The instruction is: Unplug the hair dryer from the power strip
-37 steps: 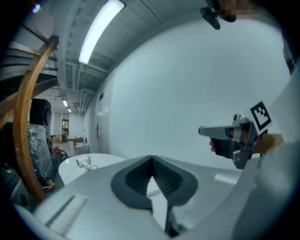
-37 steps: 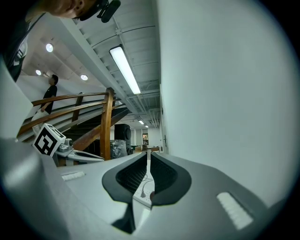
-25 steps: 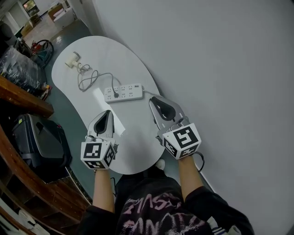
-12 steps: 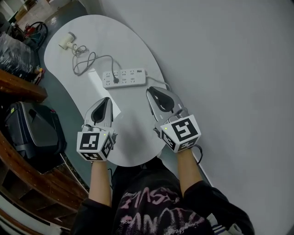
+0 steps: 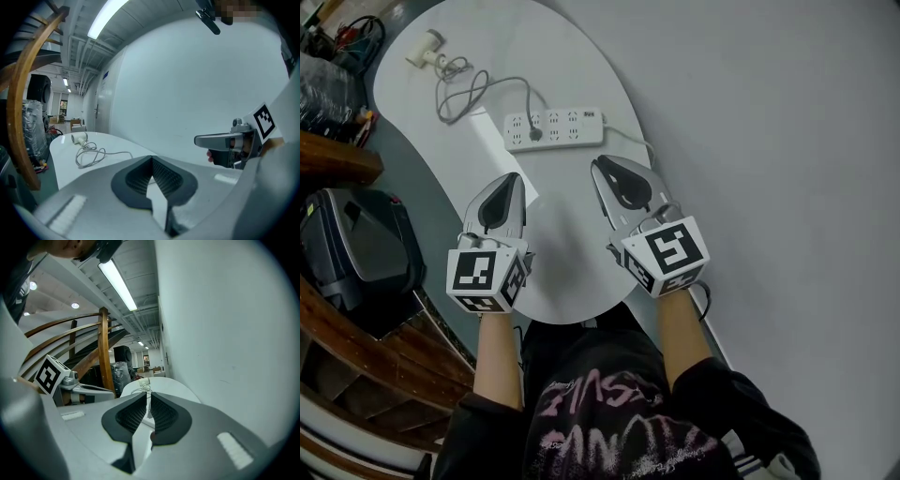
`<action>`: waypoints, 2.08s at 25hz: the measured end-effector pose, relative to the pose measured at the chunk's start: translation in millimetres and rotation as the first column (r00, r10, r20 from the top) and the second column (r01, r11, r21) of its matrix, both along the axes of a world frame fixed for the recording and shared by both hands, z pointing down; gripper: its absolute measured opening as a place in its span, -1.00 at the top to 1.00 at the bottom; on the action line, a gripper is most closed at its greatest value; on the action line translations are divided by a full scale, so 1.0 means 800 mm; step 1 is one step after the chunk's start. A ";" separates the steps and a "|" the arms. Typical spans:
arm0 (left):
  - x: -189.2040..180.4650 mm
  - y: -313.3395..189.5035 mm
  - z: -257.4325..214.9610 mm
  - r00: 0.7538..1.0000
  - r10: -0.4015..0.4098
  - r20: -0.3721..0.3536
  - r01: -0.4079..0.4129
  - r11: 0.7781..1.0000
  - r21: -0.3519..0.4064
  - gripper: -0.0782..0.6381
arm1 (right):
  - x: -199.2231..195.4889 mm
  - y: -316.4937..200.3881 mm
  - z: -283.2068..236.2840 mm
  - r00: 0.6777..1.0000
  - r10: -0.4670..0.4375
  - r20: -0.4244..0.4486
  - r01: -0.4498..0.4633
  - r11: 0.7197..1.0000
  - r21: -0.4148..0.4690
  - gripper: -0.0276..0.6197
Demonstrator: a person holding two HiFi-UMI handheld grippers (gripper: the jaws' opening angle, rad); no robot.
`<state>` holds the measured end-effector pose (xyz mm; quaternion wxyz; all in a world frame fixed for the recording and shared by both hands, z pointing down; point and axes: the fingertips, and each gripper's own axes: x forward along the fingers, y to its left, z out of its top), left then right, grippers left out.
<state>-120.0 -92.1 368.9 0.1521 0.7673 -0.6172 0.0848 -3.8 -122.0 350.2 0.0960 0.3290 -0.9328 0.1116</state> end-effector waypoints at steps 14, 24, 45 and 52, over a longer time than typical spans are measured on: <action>-0.019 -0.013 0.046 0.999 0.015 -0.037 -0.017 0.998 -0.060 0.78 | -0.026 -0.006 0.050 0.999 0.002 -0.040 -0.005 0.997 -0.072 0.81; -0.032 -0.019 0.082 0.998 0.034 -0.053 -0.040 0.994 -0.106 0.78 | -0.034 -0.009 0.086 0.997 0.034 -0.069 -0.042 0.992 -0.116 0.85; -0.039 -0.024 0.104 0.997 0.046 -0.061 -0.055 0.988 -0.145 0.78 | -0.041 -0.023 0.105 0.993 0.035 -0.111 -0.050 0.989 -0.138 0.88; -0.036 -0.021 0.106 0.997 0.042 -0.065 -0.052 0.987 -0.155 0.78 | -0.054 -0.040 0.108 0.979 -0.050 -0.195 0.030 0.994 -0.103 0.82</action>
